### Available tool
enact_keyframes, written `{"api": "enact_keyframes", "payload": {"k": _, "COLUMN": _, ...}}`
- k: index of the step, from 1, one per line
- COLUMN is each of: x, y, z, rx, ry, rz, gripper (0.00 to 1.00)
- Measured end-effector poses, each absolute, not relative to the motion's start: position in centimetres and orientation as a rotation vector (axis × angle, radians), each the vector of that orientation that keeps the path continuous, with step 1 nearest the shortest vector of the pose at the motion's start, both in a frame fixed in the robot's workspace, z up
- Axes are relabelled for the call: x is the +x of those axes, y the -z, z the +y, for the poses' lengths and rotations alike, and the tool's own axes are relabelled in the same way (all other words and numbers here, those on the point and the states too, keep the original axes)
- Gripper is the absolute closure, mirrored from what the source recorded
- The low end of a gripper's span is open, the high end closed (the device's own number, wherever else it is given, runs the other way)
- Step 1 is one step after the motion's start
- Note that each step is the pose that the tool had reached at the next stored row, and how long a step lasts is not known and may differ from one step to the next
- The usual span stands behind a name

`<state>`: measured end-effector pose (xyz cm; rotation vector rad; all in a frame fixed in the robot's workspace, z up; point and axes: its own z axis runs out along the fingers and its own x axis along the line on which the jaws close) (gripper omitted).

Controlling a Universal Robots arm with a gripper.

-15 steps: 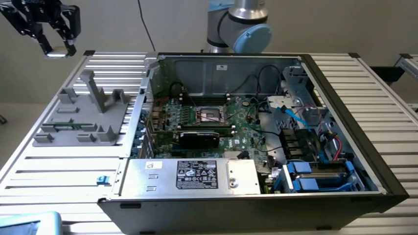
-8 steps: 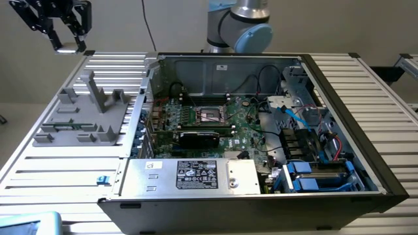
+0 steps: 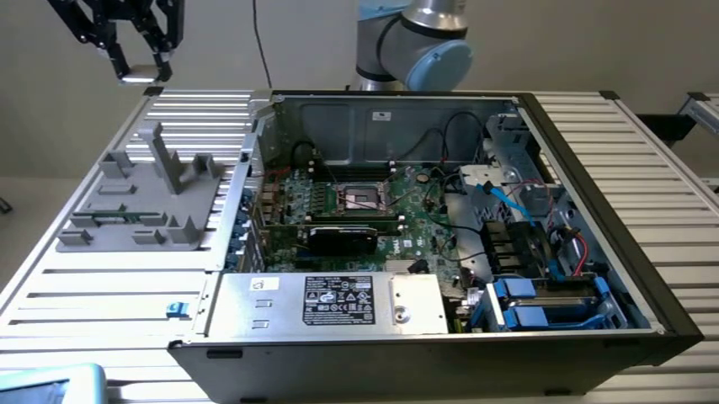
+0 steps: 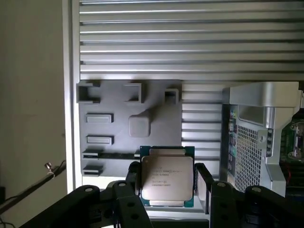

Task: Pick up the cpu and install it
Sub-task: 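Pick up the cpu and move it towards the insertion slot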

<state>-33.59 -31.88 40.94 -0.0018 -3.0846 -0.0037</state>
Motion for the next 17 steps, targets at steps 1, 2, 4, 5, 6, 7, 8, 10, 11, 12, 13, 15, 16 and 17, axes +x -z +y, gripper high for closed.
{"api": "enact_keyframes", "payload": {"k": 1, "x": -33.1, "y": -41.0, "z": -31.9, "rx": -0.002, "ry": 0.004, "rz": -3.084, "gripper": 0.44}}
{"api": "enact_keyframes", "payload": {"k": 2, "x": -32.7, "y": -41.0, "z": -31.9, "rx": -0.002, "ry": 0.004, "rz": -3.084, "gripper": 0.44}}
{"api": "enact_keyframes", "payload": {"k": 4, "x": -31.8, "y": -41.1, "z": -31.9, "rx": -0.002, "ry": 0.004, "rz": -3.084, "gripper": 0.44}}
{"api": "enact_keyframes", "payload": {"k": 5, "x": -31.3, "y": -41.1, "z": -31.9, "rx": -0.002, "ry": 0.004, "rz": -3.084, "gripper": 0.44}}
{"api": "enact_keyframes", "payload": {"k": 6, "x": -30.9, "y": -41.1, "z": -31.9, "rx": -0.002, "ry": 0.004, "rz": -3.084, "gripper": 0.44}}
{"api": "enact_keyframes", "payload": {"k": 7, "x": -30.4, "y": -41.1, "z": -31.9, "rx": -0.002, "ry": 0.004, "rz": -3.084, "gripper": 0.44}}
{"api": "enact_keyframes", "payload": {"k": 8, "x": -30.0, "y": -41.1, "z": -31.9, "rx": -0.002, "ry": 0.004, "rz": -3.084, "gripper": 0.44}}
{"api": "enact_keyframes", "payload": {"k": 10, "x": -29.1, "y": -41.1, "z": -31.9, "rx": -0.002, "ry": 0.004, "rz": -3.084, "gripper": 0.44}}
{"api": "enact_keyframes", "payload": {"k": 11, "x": -28.6, "y": -41.1, "z": -31.9, "rx": -0.002, "ry": 0.004, "rz": -3.084, "gripper": 0.44}}
{"api": "enact_keyframes", "payload": {"k": 12, "x": -28.2, "y": -41.1, "z": -31.9, "rx": -0.002, "ry": 0.004, "rz": -3.084, "gripper": 0.44}}
{"api": "enact_keyframes", "payload": {"k": 13, "x": -27.7, "y": -41.1, "z": -31.9, "rx": -0.002, "ry": 0.004, "rz": -3.084, "gripper": 0.44}}
{"api": "enact_keyframes", "payload": {"k": 15, "x": -26.8, "y": -41.1, "z": -31.9, "rx": -0.002, "ry": 0.004, "rz": -3.084, "gripper": 0.44}}
{"api": "enact_keyframes", "payload": {"k": 16, "x": -26.3, "y": -41.1, "z": -31.9, "rx": -0.002, "ry": 0.004, "rz": -3.084, "gripper": 0.44}}
{"api": "enact_keyframes", "payload": {"k": 17, "x": -25.9, "y": -41.1, "z": -31.9, "rx": -0.002, "ry": 0.004, "rz": -3.084, "gripper": 0.44}}
